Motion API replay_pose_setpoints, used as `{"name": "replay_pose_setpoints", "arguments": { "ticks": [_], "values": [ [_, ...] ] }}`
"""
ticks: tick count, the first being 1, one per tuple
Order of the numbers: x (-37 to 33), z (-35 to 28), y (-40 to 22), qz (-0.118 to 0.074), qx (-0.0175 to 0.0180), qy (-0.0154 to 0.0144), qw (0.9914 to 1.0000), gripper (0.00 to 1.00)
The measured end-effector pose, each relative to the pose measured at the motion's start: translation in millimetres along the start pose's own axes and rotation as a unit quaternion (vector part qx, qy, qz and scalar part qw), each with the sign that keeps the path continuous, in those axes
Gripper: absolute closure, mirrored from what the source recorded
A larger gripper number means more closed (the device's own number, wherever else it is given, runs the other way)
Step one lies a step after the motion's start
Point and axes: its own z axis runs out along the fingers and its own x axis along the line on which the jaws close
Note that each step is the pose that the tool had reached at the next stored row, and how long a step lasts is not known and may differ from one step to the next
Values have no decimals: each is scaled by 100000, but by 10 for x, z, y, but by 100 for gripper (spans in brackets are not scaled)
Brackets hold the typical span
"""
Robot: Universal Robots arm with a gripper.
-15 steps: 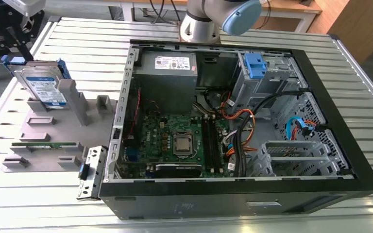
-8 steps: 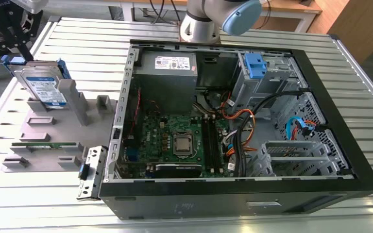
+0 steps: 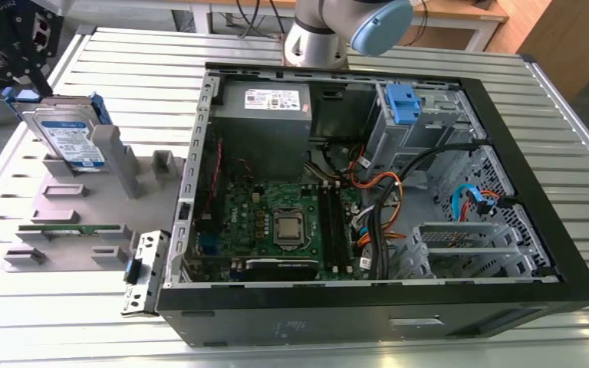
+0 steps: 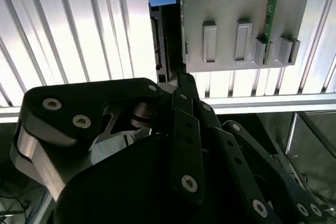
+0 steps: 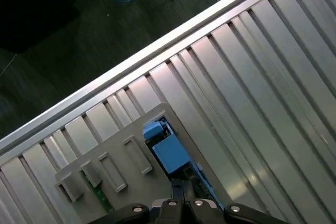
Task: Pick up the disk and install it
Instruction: 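Pick up the disk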
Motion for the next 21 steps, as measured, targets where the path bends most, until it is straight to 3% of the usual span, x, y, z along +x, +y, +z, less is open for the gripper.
{"name": "replay_pose_setpoints", "arguments": {
  "ticks": [3, 6, 11, 16, 19, 21],
  "values": [
    [0, 1, 0, -2696, -26, 117, 99964, 89],
    [0, 3, 0, -5441, -56, 236, 99852, 89],
    [0, 5, 0, -9945, -100, 428, 99503, 89],
    [0, 8, 0, -14482, -144, 626, 98944, 89],
    [0, 9, 0, -17147, -172, 740, 98516, 89],
    [0, 11, -1, -18965, -190, 820, 98182, 89]
  ]
}}
